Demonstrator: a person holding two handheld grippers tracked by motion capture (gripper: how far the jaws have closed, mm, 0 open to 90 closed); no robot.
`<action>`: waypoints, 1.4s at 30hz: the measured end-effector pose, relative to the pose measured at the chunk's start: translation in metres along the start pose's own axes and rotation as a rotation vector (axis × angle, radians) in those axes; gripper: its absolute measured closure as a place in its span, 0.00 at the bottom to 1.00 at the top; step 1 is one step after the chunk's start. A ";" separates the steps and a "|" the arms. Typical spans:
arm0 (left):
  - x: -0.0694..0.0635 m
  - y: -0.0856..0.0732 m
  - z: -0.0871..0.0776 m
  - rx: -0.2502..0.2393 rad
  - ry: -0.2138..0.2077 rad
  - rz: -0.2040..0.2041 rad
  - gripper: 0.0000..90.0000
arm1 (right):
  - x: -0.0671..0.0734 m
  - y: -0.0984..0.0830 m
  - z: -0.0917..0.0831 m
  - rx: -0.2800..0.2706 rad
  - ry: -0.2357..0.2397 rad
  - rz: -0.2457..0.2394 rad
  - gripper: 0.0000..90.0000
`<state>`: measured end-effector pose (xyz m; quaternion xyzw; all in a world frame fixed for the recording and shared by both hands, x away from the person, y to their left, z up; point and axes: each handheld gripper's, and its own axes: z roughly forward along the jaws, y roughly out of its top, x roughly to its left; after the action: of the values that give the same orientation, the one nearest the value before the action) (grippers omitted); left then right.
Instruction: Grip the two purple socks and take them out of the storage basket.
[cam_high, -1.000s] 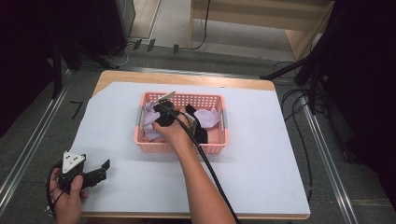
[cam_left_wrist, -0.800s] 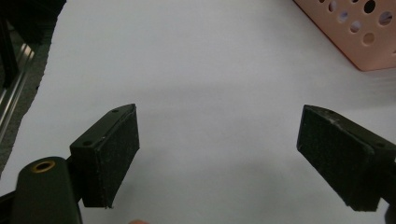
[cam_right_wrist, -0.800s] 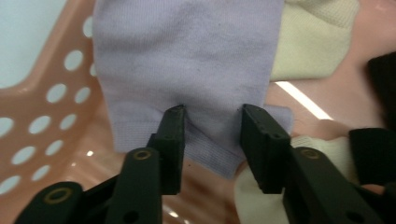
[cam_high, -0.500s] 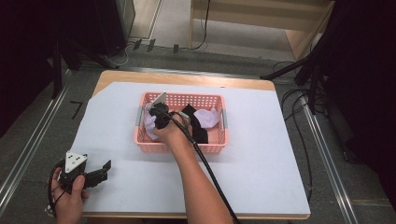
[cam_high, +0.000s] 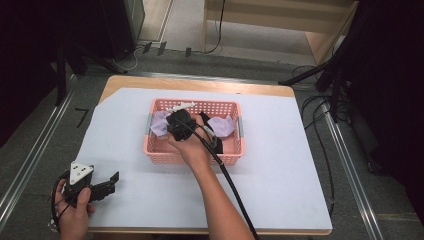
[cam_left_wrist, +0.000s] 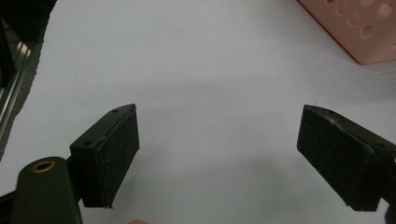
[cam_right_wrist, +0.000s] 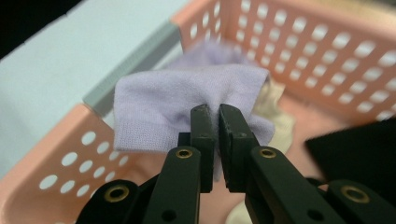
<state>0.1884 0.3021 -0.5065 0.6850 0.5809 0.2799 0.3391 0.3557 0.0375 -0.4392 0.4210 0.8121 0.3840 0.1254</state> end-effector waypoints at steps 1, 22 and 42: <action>0.000 0.000 0.000 0.000 0.000 0.000 0.15 | 0.000 0.000 0.000 0.000 0.000 0.000 0.95; 0.001 0.000 -0.001 -0.011 0.002 -0.007 0.15 | -0.014 -0.014 -0.061 -0.511 -0.068 -0.081 0.95; 0.001 -0.001 -0.001 -0.015 0.008 -0.010 0.15 | -0.092 -0.052 -0.155 -0.703 -0.289 0.052 0.95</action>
<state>0.1875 0.3036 -0.5063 0.6785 0.5834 0.2853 0.3433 0.3003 -0.1330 -0.3835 0.4224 0.5940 0.5789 0.3656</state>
